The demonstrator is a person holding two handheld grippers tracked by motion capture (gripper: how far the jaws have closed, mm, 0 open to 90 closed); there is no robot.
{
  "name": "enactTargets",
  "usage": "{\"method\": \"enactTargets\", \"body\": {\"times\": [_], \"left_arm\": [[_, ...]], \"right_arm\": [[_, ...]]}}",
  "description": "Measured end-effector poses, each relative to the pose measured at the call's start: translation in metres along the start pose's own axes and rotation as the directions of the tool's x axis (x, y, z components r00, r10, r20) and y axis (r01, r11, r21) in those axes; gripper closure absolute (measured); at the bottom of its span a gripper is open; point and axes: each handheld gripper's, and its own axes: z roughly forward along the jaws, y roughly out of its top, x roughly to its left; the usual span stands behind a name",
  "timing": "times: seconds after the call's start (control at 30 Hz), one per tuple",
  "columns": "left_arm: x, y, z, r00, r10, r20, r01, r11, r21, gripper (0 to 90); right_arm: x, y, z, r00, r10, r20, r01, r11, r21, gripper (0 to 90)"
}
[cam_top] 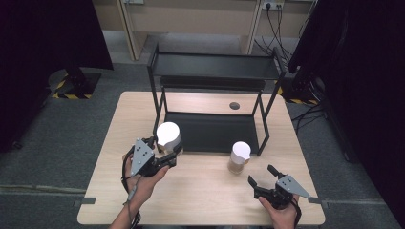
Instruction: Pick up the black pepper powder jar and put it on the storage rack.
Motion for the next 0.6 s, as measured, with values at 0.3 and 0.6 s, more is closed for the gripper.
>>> {"method": "enactTargets", "body": {"times": [0.3,0.6], "left_arm": [[0.005,0.014,0.006,0.9999,0.001,-0.016,-0.002,0.9995,-0.030,30.3],[0.007,0.025,0.011,0.9994,0.006,-0.033,-0.007,0.9987,-0.051,30.3]], "right_arm": [[0.001,0.000,0.000,1.0000,-0.003,0.000,0.003,1.000,0.003,7.4],[0.001,0.000,0.000,1.0000,-0.005,0.003,0.005,1.000,0.002,7.4]]}}
